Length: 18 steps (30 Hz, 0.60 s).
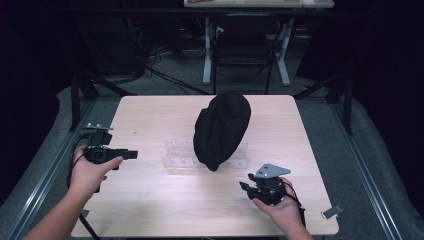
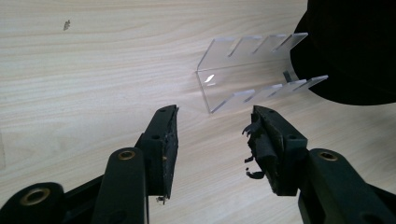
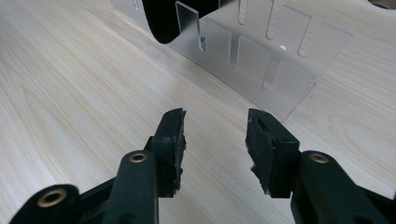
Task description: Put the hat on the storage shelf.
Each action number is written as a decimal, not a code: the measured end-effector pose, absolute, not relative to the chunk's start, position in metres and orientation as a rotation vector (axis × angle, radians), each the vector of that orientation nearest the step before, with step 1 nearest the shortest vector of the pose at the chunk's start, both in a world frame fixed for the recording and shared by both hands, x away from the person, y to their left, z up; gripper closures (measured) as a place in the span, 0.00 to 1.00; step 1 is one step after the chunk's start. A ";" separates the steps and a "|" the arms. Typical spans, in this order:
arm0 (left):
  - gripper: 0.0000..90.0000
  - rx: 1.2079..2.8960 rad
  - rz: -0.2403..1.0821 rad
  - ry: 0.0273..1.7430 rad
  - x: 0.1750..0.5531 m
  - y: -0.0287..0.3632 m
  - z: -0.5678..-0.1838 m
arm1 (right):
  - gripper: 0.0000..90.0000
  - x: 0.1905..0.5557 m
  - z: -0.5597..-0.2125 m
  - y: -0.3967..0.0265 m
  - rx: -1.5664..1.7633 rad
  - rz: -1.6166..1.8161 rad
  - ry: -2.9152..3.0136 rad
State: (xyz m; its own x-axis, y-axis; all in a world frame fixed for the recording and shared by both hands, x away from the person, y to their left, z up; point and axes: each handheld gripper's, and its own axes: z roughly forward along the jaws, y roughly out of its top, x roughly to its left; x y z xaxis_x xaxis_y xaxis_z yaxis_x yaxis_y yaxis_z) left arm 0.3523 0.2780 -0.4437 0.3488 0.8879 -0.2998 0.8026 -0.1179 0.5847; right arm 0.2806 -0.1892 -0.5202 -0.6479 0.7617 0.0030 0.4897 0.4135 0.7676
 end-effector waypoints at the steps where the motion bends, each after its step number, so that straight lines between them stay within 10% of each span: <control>1: 0.58 1.930 0.157 1.471 0.351 0.278 -0.448 | 0.63 0.280 -0.521 -0.190 1.082 1.088 2.324; 18: 0.62 1.849 0.226 1.449 0.327 0.286 -0.495 | 0.63 0.283 -0.533 -0.200 1.153 1.116 2.278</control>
